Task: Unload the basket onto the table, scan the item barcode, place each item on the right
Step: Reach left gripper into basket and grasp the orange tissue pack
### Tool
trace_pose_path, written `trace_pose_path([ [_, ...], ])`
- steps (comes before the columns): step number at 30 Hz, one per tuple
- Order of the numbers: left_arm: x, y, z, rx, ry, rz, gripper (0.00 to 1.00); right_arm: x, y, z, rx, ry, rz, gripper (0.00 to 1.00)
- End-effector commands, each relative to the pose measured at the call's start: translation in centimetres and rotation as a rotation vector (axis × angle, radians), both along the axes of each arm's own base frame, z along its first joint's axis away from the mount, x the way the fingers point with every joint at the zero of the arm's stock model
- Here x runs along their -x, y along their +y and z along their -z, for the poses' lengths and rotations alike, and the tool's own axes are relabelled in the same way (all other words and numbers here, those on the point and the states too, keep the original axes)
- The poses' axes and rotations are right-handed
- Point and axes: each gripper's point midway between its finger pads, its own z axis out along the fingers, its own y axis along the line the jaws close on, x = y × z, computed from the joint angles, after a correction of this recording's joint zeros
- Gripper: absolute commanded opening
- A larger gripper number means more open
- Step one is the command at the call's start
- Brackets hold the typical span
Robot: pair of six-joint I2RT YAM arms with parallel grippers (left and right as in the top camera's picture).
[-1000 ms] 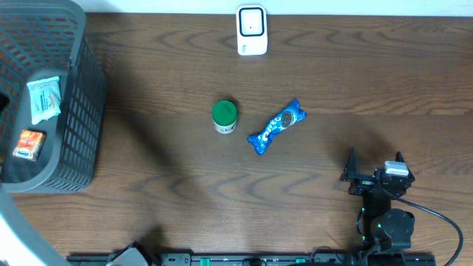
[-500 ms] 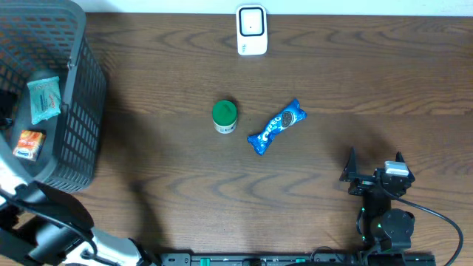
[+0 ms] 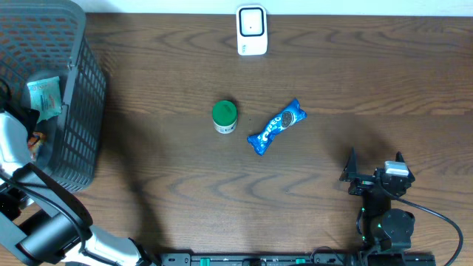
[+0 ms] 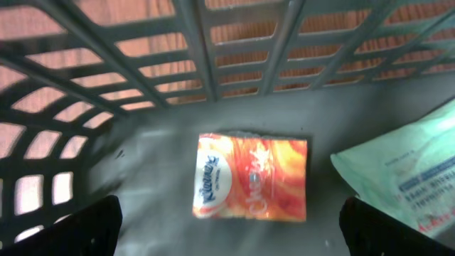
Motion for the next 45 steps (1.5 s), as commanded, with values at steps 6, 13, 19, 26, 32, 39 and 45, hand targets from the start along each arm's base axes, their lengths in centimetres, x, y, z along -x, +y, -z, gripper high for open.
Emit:
trace_pose_path([
  [6,0.0,0.4,3.7,0.016,0.039,0.006,0.98,0.0,0.2,0.1,0.014,0.004,-0.011,0.99],
  [13,0.0,0.4,7.9,0.064,0.090,-0.004,0.98,0.0,0.2,0.1,0.014,0.004,-0.011,0.99],
  [19,-0.5,-0.1,10.6,0.120,0.093,0.014,0.98,0.0,0.2,0.1,0.014,0.004,-0.011,0.99],
  [26,-0.7,-0.1,9.7,0.111,0.094,0.054,0.82,0.0,0.2,0.1,0.014,0.004,-0.011,0.99],
  [32,-1.1,0.2,5.6,0.051,0.057,0.096,0.62,0.0,0.2,0.1,0.014,0.004,-0.011,0.99],
  [39,-1.0,0.1,-3.9,-0.087,-0.095,0.097,0.58,0.0,0.2,0.1,0.014,0.004,-0.011,0.99],
  [45,-0.7,-4.4,-16.6,-0.184,-0.418,0.222,0.57,0.0,0.2,0.1,0.014,0.004,-0.011,0.99],
])
